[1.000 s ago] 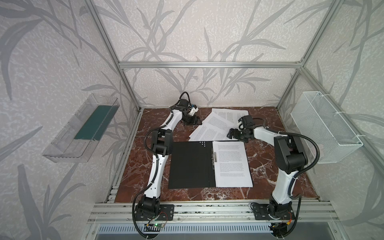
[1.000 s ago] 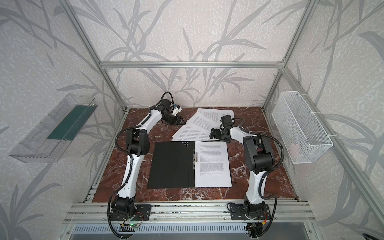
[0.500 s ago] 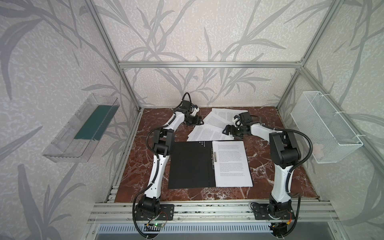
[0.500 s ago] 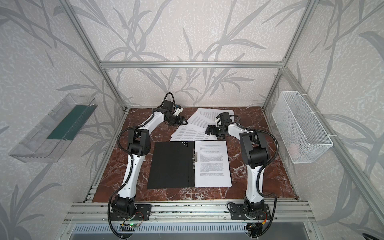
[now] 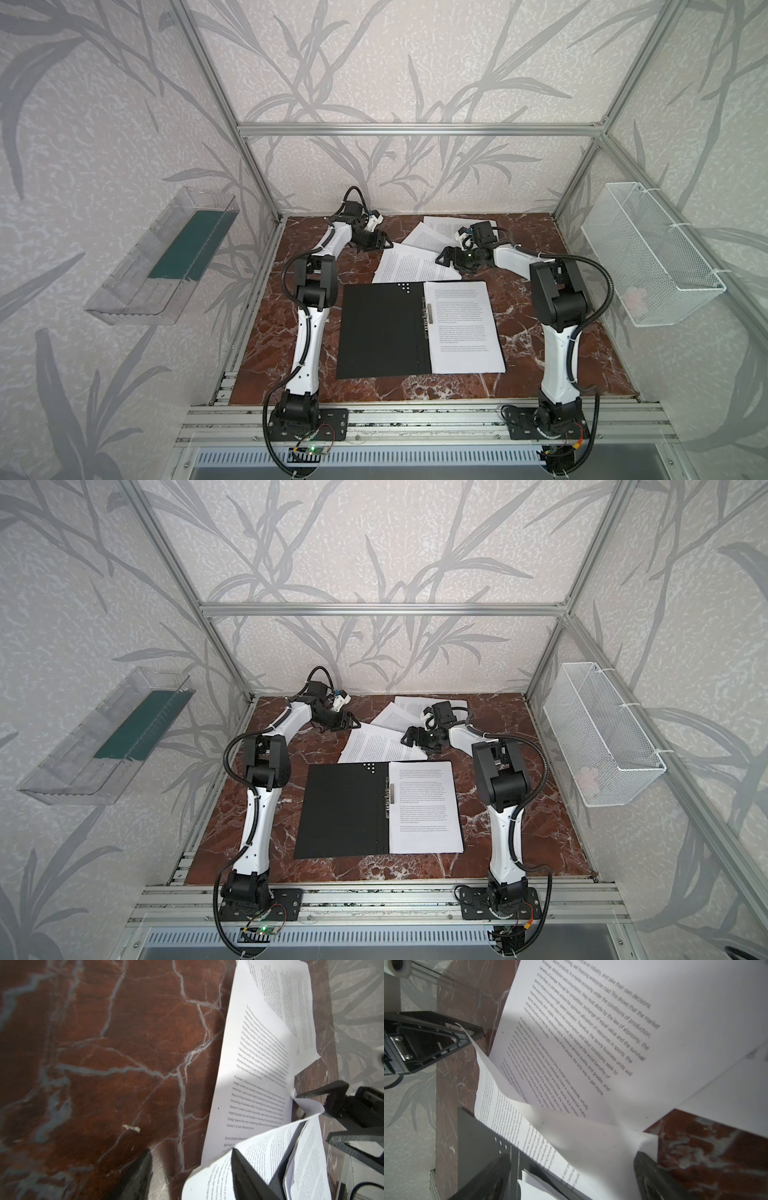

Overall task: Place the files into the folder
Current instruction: 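Move the right gripper to the loose sheets and grasp the lifted sheet edge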

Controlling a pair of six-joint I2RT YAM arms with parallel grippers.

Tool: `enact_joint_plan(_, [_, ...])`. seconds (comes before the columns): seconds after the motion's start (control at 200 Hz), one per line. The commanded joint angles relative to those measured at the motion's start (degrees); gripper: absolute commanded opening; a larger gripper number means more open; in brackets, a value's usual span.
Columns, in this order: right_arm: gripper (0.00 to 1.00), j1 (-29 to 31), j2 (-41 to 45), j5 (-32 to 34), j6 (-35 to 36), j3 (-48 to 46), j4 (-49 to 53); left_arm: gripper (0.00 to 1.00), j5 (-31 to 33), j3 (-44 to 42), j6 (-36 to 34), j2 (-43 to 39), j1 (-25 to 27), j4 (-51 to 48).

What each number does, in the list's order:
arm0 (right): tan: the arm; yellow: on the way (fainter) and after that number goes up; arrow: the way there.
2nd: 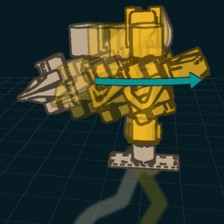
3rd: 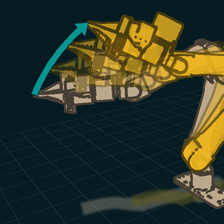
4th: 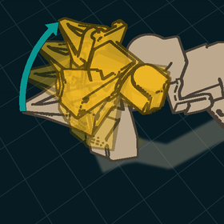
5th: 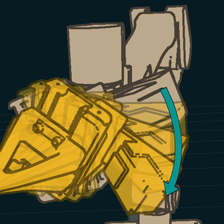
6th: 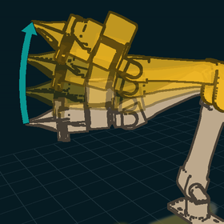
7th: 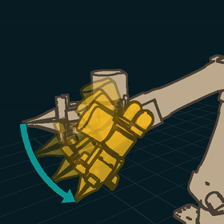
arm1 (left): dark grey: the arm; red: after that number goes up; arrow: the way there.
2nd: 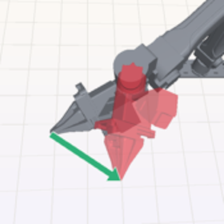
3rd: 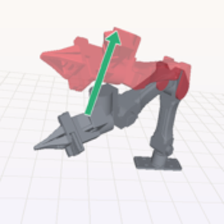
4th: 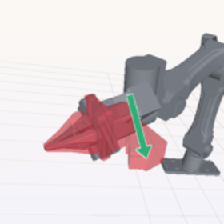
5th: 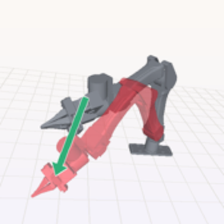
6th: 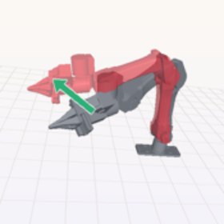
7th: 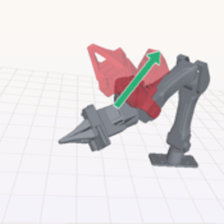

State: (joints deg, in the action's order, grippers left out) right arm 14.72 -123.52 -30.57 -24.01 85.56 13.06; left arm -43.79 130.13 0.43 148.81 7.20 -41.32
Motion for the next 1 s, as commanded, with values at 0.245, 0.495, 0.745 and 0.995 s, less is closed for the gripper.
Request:
enact_joint_plan(0.245, [0.92,0.3,-3.0,-1.6,0.1,0.3,2.9,0.59,-5.9,0.7,-9.4,-1.6,0.7,-1.7])
enact_joint_plan(0.495, [0.93,0.0,-3.3,-2.6,0.0,0.6,2.8,0.47,-8.3,-1.4,-11.5,-3.9,0.6,-2.3])
enact_joint_plan(0.745, [0.92,-0.4,-2.7,-3.0,-0.1,1.0,3.3,0.21,-7.6,2.0,-11.6,-3.1,0.5,-6.8])
enact_joint_plan(0.995, [0.99,-0.4,1.5,0.2,1.2,3.1,6.8,0.0,-9.2,7.9,-11.2,-1.4,0.5,-12.0])
